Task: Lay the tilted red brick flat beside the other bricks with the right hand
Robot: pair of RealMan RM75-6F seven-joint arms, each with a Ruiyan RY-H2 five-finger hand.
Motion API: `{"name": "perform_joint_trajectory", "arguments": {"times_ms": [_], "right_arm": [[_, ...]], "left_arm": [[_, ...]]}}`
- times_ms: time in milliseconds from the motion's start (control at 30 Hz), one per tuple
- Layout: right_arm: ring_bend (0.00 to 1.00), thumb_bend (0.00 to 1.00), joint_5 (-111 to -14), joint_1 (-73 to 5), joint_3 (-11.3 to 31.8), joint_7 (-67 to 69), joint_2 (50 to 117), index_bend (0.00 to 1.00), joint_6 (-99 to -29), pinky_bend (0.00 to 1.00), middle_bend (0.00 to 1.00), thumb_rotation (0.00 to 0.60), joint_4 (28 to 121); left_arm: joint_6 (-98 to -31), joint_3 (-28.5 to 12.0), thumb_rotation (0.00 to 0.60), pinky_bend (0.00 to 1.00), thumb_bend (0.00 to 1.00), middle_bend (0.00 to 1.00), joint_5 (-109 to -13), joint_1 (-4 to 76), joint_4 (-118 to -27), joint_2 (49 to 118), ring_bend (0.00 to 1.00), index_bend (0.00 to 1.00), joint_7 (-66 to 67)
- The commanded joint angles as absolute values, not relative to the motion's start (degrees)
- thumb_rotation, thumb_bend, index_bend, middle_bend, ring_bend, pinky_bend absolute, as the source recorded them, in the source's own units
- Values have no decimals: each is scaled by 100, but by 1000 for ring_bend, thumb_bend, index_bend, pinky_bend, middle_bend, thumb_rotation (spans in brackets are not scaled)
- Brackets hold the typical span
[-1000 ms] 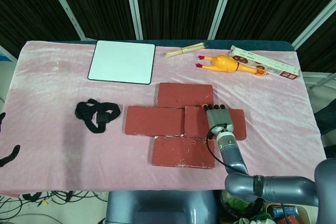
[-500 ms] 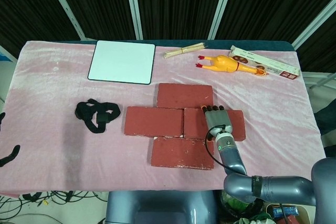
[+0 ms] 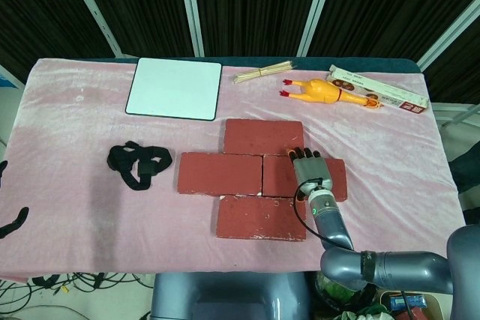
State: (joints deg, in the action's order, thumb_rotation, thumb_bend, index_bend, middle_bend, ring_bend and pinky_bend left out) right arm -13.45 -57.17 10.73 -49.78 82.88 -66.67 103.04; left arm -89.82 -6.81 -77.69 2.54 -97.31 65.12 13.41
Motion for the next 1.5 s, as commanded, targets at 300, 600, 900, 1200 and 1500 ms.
{"name": "perform_joint_trajectory", "arguments": {"times_ms": [300, 600, 900, 1200, 1500], "right_arm": [[42, 0, -1733, -5573, 1291, -4625, 7855, 32, -6878, 110, 4, 600, 10641], [42, 0, -4922, -4337, 297, -3633, 7016, 8, -8469, 110, 0, 600, 10852], [34, 0, -6785, -3144, -804, -2879, 6905, 1, -9372, 110, 0, 600, 10148], [34, 0, -7369, -2318, -1138, -2478, 7080, 0, -9829, 110, 0, 600, 9702], [29, 0, -7693, -1792, -1064, -2507, 7392, 0, -10150, 110, 0, 600, 9166]], "left_arm": [[-8996, -690, 600, 0, 248, 27, -7772, 250, -9723, 6508, 0, 76, 1309], [-9012, -667, 600, 0, 248, 27, -7830, 247, -9759, 6504, 0, 76, 1315], [-9038, -650, 600, 0, 247, 27, -7882, 227, -9856, 6468, 0, 76, 1245], [-8978, -648, 600, 0, 247, 27, -7860, 233, -9876, 6428, 0, 76, 1136], [-8990, -604, 600, 0, 248, 27, -7940, 231, -9866, 6444, 0, 76, 1183]]}}
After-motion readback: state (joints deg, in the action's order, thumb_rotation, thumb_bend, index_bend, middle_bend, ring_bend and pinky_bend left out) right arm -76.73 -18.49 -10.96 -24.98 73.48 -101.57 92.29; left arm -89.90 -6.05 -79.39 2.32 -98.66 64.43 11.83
